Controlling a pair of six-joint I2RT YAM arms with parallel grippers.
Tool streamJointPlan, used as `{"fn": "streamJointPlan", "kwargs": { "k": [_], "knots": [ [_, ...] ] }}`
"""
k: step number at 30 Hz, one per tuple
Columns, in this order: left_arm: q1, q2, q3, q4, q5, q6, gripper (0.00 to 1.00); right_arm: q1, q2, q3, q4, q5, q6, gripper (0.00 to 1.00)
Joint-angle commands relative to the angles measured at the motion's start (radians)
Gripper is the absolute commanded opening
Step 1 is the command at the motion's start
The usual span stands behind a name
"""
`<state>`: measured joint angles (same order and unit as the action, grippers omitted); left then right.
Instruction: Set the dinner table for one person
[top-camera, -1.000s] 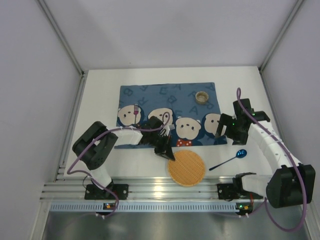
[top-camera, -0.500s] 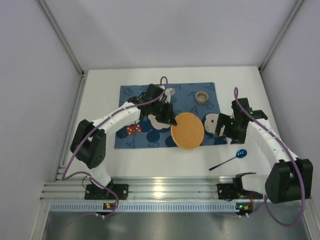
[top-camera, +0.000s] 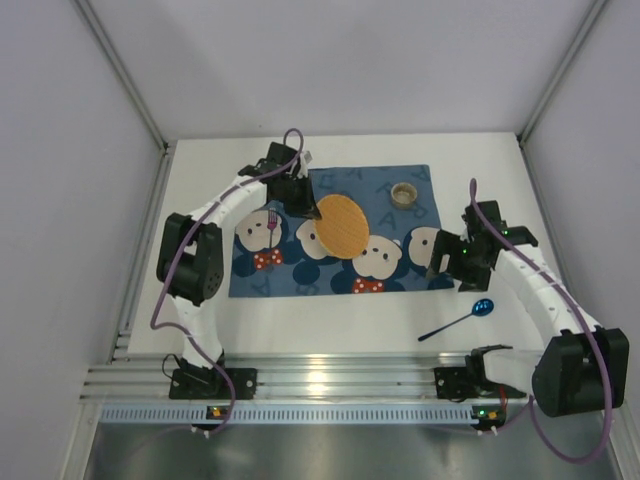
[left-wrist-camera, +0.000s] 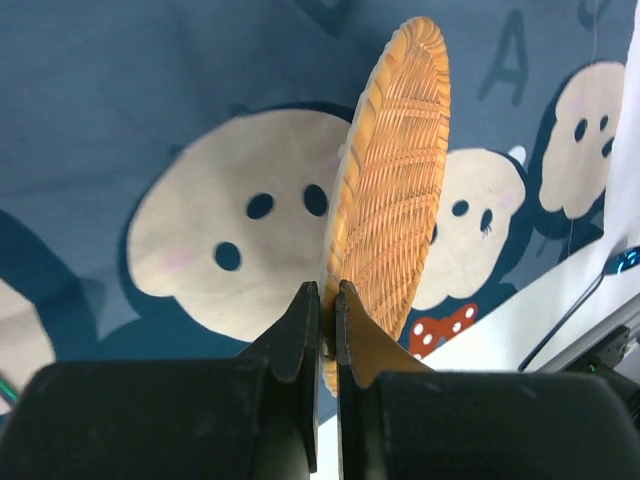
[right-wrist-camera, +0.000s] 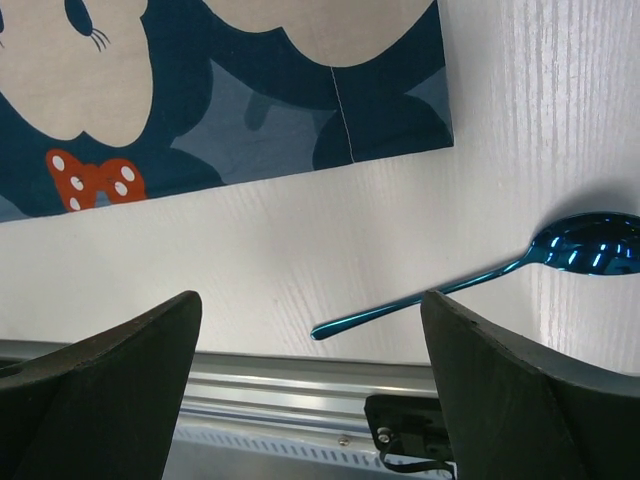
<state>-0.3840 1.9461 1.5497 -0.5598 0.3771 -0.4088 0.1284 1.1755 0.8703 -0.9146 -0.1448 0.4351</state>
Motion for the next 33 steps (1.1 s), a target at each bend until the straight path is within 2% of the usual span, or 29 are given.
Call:
{"fn": "streamJointPlan", "kwargs": {
  "k": [1, 10, 13, 17, 23, 24, 27, 28, 31, 33],
  "knots": [
    [0.051, 0.022, 0.061, 0.029, 0.042, 0.002, 0.0, -0.009, -0.017, 0.038, -0.015, 0.011, -0.027, 0.91],
    [0.109, 0.103, 0.075, 0.009, 0.088, 0.034, 0.0, -0.013, 0.01, 0.052, -0.027, 0.022, -0.021, 0.91],
    [0.109, 0.111, 0.033, 0.004, 0.108, 0.038, 0.0, -0.016, 0.016, 0.068, -0.038, 0.033, -0.01, 0.91],
    [0.109, 0.059, -0.109, 0.05, 0.103, 0.039, 0.0, -0.016, 0.027, 0.102, -0.076, 0.037, 0.016, 0.91],
    [0.109, 0.05, -0.197, 0.06, 0.077, 0.061, 0.02, -0.016, 0.012, 0.107, -0.131, 0.083, 0.077, 0.92],
    [0.109, 0.048, -0.204, 0.066, 0.071, 0.061, 0.17, -0.016, 0.01, 0.101, -0.142, 0.137, 0.108, 0.93],
    [0.109, 0.034, -0.23, 0.09, 0.068, 0.056, 0.44, -0.018, 0.016, 0.07, -0.176, 0.171, 0.146, 0.94],
    [0.109, 0.03, -0.234, 0.092, 0.063, 0.053, 0.65, -0.018, 0.025, 0.047, -0.176, 0.15, 0.168, 0.94],
    [0.109, 0.022, -0.224, 0.093, 0.062, 0.051, 0.84, -0.023, 0.038, 0.003, -0.143, 0.059, 0.208, 0.93],
    [0.109, 0.011, -0.212, 0.086, 0.059, 0.051, 0.88, -0.024, 0.045, -0.04, -0.13, 0.021, 0.246, 0.91]
  ]
}}
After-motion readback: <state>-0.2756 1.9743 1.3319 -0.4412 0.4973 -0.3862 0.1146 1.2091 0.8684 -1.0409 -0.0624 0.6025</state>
